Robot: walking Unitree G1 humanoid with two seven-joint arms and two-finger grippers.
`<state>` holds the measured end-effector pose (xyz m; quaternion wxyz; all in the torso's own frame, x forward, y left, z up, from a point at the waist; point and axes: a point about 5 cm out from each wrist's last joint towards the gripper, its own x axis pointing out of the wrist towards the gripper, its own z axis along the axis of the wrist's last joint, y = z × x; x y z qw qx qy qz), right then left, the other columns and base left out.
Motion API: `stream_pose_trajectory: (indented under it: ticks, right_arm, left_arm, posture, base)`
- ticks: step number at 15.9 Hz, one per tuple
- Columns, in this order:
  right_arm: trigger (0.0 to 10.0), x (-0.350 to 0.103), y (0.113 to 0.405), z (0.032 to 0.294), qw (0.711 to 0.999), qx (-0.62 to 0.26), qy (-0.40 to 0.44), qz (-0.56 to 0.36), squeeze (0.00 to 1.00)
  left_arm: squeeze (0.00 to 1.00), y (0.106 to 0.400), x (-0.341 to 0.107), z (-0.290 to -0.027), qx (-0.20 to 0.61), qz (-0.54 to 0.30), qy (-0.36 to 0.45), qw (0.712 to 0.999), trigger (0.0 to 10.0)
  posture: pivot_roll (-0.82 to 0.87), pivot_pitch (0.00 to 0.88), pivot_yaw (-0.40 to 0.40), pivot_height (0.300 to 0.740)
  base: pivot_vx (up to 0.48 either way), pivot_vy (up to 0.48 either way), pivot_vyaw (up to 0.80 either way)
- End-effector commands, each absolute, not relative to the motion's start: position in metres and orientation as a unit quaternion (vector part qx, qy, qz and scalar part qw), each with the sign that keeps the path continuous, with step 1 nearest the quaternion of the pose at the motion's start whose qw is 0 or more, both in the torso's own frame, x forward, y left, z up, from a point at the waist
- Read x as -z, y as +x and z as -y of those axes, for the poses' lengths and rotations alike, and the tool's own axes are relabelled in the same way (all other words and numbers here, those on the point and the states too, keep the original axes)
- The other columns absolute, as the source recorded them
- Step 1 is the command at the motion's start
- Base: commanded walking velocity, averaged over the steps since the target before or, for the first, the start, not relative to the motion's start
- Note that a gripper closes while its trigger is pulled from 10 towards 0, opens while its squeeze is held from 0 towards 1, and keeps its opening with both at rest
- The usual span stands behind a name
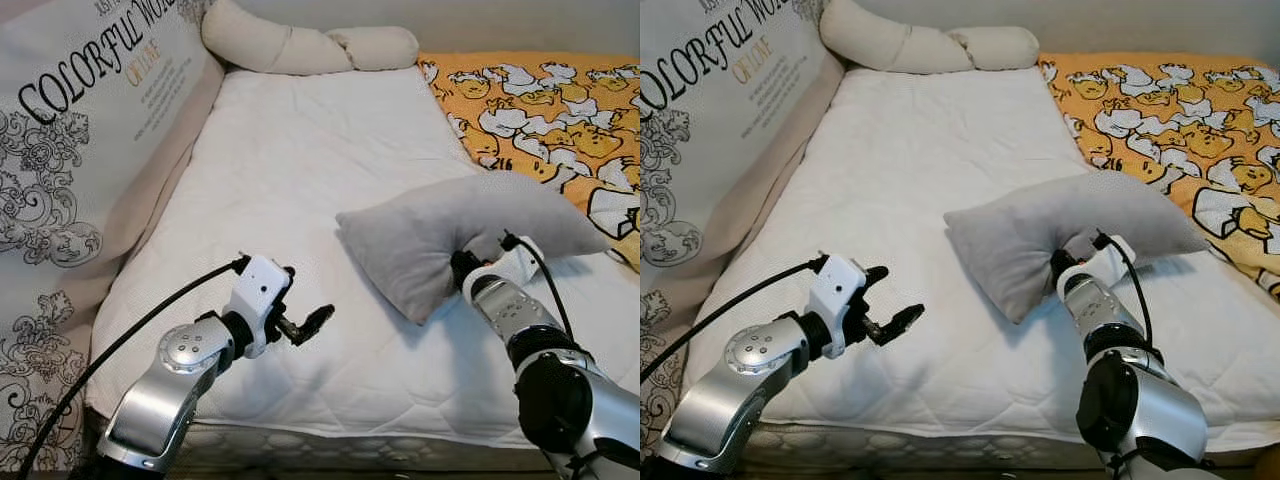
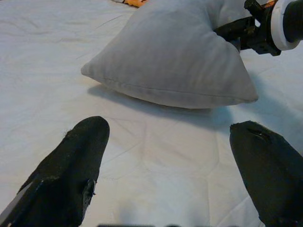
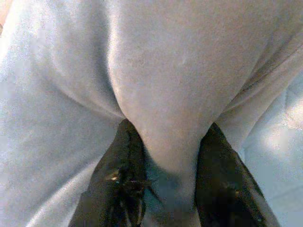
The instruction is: Clean up the room
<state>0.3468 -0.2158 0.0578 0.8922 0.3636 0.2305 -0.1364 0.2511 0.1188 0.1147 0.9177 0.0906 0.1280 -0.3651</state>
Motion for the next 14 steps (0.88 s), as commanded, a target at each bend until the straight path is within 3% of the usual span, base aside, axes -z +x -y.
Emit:
stream_pose_trajectory:
  ticks: [1, 9, 11, 14]
  right_arm:
    - [0.0, -0.062, 0.349, 0.217, 0.893, 0.134, 0.362, -0.230, 0.00]
    - [0.0, -0.074, 0.358, 0.213, 0.914, 0.109, 0.318, -0.228, 0.00]
    - [0.0, -0.095, 0.372, 0.202, 0.935, 0.068, 0.281, -0.206, 0.00]
    - [0.0, -0.140, 0.396, 0.175, 0.950, -0.011, 0.274, -0.150, 0.00]
  left_arm:
    - [0.00, 0.251, -0.114, -0.120, 0.369, -0.133, 0.095, 0.915, 10.0]
    - [0.00, 0.250, -0.111, -0.136, 0.337, -0.143, 0.094, 0.926, 10.0]
    - [0.00, 0.251, -0.109, -0.150, 0.301, -0.148, 0.106, 0.936, 10.0]
    - [0.00, 0.259, -0.110, -0.184, 0.181, -0.144, 0.117, 0.966, 10.0]
  posture:
    - [0.05, 0.000, 0.006, 0.740]
    - [0.04, 0.000, 0.003, 0.740]
    - [0.04, 0.000, 0.004, 0.740]
    - [0.04, 0.000, 0.006, 0.740]
  base:
    - [0.000, 0.000, 0.00]
    - [0.000, 0.000, 0.00]
    - [0.000, 0.000, 0.00]
    - [0.000, 0.000, 0.00]
